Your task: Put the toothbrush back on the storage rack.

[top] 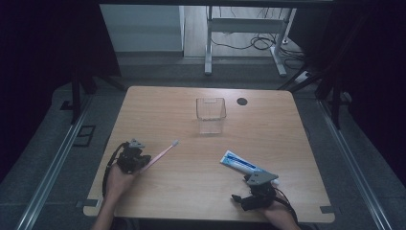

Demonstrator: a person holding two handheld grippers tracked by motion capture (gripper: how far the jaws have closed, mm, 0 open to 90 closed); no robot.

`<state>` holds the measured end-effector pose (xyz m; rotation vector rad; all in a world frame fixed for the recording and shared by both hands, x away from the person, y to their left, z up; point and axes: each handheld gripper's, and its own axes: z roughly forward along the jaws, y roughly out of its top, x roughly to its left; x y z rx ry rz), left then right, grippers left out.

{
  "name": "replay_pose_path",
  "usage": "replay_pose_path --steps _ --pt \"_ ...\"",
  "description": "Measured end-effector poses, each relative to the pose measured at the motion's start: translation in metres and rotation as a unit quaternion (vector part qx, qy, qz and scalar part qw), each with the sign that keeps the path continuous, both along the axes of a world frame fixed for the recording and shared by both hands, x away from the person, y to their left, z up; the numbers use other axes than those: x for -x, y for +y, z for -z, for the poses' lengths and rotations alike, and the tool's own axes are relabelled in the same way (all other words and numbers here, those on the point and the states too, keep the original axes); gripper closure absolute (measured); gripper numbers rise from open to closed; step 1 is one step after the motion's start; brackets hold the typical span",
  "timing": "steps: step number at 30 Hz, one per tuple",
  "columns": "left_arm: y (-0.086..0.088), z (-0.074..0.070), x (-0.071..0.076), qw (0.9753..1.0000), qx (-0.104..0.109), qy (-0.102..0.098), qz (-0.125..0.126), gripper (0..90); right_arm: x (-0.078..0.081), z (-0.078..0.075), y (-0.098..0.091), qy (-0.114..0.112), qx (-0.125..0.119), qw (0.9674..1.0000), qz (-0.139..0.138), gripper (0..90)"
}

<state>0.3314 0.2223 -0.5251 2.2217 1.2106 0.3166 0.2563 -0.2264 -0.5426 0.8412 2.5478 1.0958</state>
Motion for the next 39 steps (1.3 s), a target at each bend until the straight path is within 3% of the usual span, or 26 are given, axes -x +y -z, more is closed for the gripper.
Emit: replay_pose_path --steps 7,12,20,25,33,39 --pt "-0.010 0.000 0.015 1.0000 0.004 0.003 0.008 88.8 0.000 0.000 0.000 0.000 0.000 1.0000 0.000 13.3" --pt "-0.011 0.001 0.015 1.0000 0.001 0.004 0.007 87.3 0.000 0.000 0.000 0.000 0.000 1.0000 0.000 13.3" --pt "-0.013 -0.017 0.006 0.9998 0.010 0.016 0.002 71.2 0.000 0.000 0.000 0.000 0.000 1.0000 0.000 13.3" --pt "-0.018 -0.025 -0.004 0.9995 -0.006 0.032 0.007 60.9 0.000 0.000 0.000 0.000 0.000 1.0000 0.000 13.3" --pt "-0.027 -0.028 -0.024 0.9976 -0.028 0.062 0.011 57.7 0.000 0.000 0.000 0.000 0.001 1.0000 0.000 13.3" --pt "-0.037 -0.028 -0.036 0.9949 -0.041 0.091 0.019 59.5 0.000 0.000 0.000 0.000 0.001 1.0000 0.000 13.3"
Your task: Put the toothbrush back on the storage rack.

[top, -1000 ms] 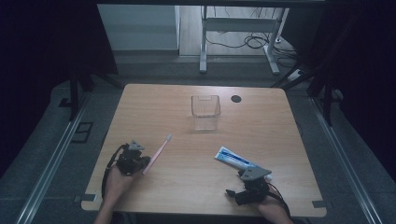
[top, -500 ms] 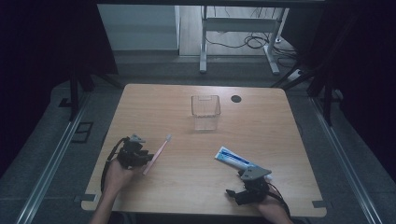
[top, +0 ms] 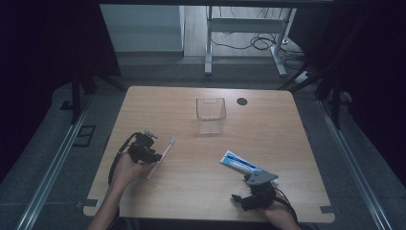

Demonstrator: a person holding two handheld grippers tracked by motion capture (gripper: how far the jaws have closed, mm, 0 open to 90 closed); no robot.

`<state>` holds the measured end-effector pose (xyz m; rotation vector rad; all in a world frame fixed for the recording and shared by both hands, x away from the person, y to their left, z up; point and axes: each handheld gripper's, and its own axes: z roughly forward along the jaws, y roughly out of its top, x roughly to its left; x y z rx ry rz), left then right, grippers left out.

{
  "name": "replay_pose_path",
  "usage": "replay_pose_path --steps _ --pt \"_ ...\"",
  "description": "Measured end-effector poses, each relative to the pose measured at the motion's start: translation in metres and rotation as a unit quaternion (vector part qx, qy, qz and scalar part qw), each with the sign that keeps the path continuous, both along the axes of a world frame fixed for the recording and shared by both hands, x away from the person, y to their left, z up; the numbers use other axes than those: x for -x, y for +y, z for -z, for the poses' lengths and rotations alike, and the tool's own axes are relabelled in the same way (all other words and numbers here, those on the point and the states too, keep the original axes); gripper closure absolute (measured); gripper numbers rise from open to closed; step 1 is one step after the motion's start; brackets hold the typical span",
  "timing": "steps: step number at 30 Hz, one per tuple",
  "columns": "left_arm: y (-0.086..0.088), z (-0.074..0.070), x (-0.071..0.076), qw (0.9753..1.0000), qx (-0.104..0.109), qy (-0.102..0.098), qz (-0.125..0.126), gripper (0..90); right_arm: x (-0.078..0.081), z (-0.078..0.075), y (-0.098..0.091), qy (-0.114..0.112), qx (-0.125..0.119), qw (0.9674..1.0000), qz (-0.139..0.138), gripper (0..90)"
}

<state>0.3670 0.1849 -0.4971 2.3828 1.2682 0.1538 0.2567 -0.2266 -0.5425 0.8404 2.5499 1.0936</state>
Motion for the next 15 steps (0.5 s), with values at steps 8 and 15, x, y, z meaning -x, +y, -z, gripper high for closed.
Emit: replay_pose_path --steps 8,15 --pt "-0.015 0.000 -0.016 0.9988 -0.031 0.035 0.011 61.0 0.000 0.000 0.000 0.001 -0.001 1.0000 0.000 13.3" --pt "-0.026 0.003 -0.028 0.9952 -0.072 0.065 0.016 63.3 0.000 0.000 0.000 0.001 0.000 1.0000 -0.001 13.3"
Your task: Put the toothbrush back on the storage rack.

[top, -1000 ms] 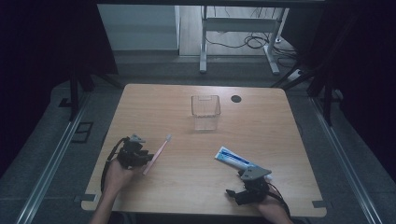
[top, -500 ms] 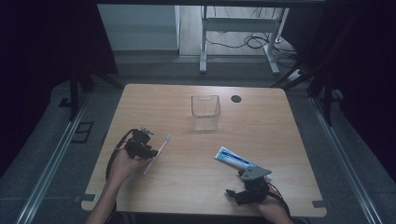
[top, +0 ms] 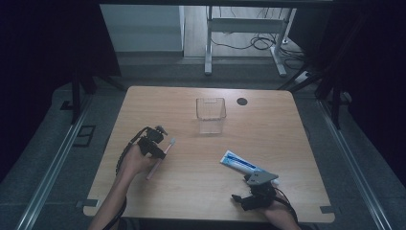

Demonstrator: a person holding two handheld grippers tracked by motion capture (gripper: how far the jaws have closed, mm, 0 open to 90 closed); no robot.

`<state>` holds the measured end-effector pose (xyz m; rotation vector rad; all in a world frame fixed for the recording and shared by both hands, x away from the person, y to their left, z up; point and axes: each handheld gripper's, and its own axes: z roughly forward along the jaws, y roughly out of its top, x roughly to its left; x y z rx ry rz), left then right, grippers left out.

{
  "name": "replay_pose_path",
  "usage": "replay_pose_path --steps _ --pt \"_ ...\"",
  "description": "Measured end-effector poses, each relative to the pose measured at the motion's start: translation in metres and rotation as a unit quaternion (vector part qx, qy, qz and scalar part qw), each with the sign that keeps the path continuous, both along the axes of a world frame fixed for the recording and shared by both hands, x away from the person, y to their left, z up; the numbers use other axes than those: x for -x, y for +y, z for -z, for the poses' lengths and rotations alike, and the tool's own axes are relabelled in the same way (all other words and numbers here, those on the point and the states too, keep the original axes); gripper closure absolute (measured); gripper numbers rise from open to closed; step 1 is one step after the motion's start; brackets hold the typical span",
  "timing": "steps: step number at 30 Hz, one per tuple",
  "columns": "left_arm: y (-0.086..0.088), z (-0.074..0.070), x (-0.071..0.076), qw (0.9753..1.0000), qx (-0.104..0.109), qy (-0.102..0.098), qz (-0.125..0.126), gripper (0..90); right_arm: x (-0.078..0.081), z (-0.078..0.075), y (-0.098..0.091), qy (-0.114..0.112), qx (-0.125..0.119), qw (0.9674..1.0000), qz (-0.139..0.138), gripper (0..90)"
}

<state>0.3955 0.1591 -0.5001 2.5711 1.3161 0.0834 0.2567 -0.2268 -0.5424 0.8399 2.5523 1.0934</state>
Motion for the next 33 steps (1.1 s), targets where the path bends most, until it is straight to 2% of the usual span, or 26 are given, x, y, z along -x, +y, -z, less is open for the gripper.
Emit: replay_pose_path --steps 3,4,5,14,17,22,33 --pt "-0.002 0.002 -0.003 0.9999 -0.008 0.008 0.000 65.1 0.000 0.000 0.000 0.000 0.000 1.0000 -0.001 13.3" --pt "-0.003 0.002 -0.005 0.9997 -0.015 0.017 0.004 65.6 0.000 0.000 0.000 0.000 0.000 1.0000 -0.002 13.3" --pt "-0.005 0.003 -0.006 0.9998 -0.013 0.017 0.000 66.5 0.000 0.000 0.000 0.000 0.000 1.0000 -0.002 13.3" --pt "-0.012 0.001 -0.013 0.9982 -0.039 0.044 -0.013 77.2 0.000 0.000 0.000 0.000 0.000 1.0000 -0.003 13.3" --pt "-0.014 0.001 -0.014 0.9977 -0.046 0.048 -0.013 78.6 0.000 0.000 0.000 0.000 0.000 1.0000 -0.003 13.3" --pt "-0.014 0.001 -0.014 0.9978 -0.045 0.048 -0.011 79.0 0.000 0.000 0.000 0.000 0.000 1.0000 -0.003 13.3" --pt "-0.015 -0.017 -0.012 0.9995 -0.023 0.020 -0.001 79.0 0.000 0.000 0.000 0.000 0.000 1.0000 -0.003 13.3"
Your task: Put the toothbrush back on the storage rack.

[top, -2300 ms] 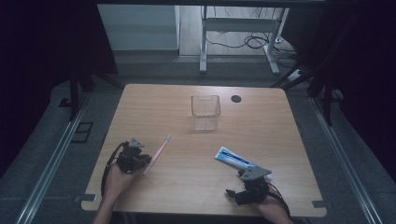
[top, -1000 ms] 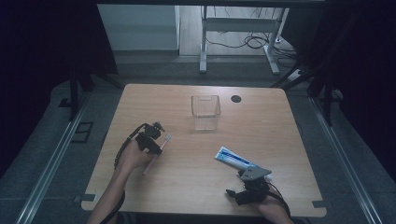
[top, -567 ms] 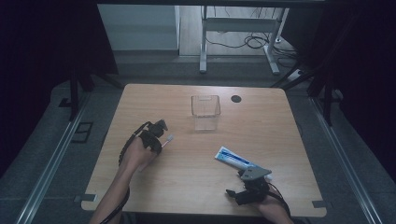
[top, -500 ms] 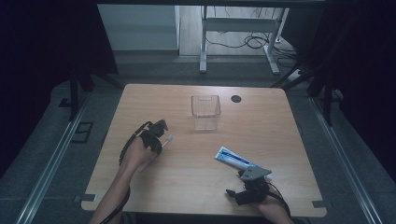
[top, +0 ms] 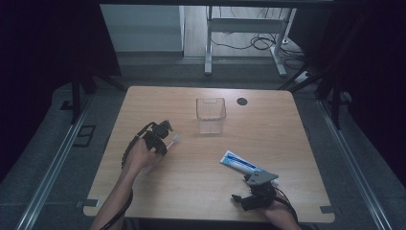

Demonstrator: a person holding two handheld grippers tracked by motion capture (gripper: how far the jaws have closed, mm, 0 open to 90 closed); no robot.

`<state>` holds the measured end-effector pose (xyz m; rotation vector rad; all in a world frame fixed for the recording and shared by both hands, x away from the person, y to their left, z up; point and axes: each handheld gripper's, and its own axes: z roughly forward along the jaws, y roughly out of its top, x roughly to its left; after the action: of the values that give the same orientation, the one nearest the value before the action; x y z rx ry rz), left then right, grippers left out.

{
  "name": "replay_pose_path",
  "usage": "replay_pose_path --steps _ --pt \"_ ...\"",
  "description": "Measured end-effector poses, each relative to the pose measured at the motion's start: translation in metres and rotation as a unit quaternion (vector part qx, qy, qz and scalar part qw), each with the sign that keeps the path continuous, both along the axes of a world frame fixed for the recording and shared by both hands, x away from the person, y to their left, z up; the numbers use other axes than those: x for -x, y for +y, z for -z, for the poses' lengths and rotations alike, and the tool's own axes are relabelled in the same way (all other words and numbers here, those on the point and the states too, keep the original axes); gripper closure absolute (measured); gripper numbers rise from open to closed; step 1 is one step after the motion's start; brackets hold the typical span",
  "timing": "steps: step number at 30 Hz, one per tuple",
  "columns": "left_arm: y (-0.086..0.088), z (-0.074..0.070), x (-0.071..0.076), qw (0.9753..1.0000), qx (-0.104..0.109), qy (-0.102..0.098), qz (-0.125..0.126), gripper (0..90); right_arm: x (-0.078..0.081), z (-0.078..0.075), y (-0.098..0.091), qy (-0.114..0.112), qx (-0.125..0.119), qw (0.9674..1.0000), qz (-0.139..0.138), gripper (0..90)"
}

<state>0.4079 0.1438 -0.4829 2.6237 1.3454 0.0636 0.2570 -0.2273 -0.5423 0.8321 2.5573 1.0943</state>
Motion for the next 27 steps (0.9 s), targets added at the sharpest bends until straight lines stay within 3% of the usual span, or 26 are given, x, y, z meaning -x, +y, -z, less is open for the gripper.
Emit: replay_pose_path --steps 10,13,25,27 --pt "-0.006 -0.020 -0.001 0.9989 0.032 -0.031 0.010 78.9 0.000 0.000 0.000 0.000 0.000 1.0000 0.000 13.3" --pt "-0.009 -0.026 -0.001 0.9978 0.051 -0.040 0.011 78.9 0.000 0.000 0.000 0.000 0.000 1.0000 0.000 13.3" --pt "-0.019 -0.049 -0.003 0.9941 0.069 -0.080 0.022 79.0 0.000 0.000 0.000 0.000 0.000 1.0000 -0.001 13.3" --pt "-0.019 -0.054 -0.004 0.9942 0.060 -0.082 0.033 79.0 0.000 0.000 0.000 0.000 0.000 1.0000 -0.001 13.3"
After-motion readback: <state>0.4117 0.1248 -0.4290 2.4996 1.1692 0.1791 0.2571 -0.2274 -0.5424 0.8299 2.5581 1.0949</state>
